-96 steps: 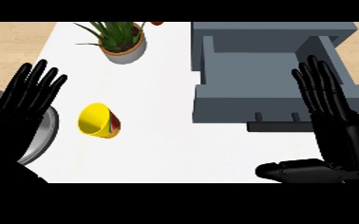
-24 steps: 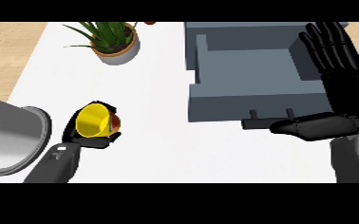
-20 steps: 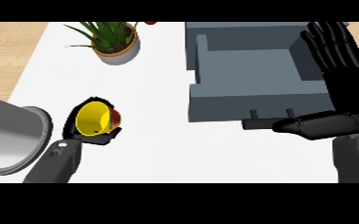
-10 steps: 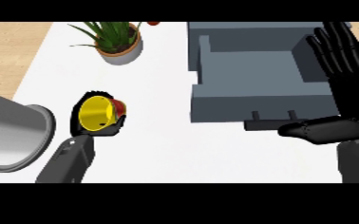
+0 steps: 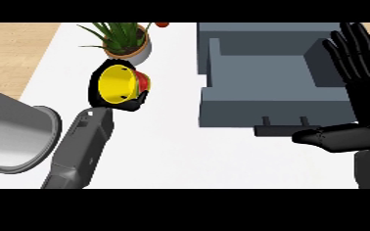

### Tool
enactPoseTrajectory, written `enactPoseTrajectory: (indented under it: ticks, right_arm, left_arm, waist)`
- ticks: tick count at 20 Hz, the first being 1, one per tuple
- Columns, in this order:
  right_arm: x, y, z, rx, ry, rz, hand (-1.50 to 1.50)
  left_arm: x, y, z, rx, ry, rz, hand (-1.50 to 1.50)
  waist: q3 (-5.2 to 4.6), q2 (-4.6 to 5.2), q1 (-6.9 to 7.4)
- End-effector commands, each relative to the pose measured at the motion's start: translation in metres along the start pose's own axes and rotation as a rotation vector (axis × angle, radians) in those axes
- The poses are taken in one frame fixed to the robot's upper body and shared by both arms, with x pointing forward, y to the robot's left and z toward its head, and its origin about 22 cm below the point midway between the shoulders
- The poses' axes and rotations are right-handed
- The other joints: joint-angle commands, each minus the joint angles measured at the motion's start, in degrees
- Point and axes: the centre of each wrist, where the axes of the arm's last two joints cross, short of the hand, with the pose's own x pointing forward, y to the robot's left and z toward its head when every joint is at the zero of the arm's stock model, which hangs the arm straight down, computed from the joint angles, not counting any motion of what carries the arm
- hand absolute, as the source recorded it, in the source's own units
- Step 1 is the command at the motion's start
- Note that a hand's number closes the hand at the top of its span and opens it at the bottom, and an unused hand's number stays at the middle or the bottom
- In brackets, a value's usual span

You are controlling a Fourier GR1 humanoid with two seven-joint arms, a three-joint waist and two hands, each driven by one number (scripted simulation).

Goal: Pick up the cup, place it into the drawer and close the drawer

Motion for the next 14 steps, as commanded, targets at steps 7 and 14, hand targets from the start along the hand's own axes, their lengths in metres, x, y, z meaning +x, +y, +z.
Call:
enactPoseTrajectory:
  ticks: [7,14]
  right_arm:
    - [-0.011,0.009,-0.008,-0.017,-0.017,0.006,-1.5]
    - [-0.01,-0.006,-0.006,-0.024,-0.019,0.027,-1.5]
  left_arm:
    - [0.07,-0.112,-0.112,-0.17,-0.045,0.012,1.5]
    - [0.127,-0.173,-0.157,-0.189,-0.011,-0.03,1.5]
  waist:
    - [0.02,0.15,-0.38]
    - [0.02,0.11,-0.7]
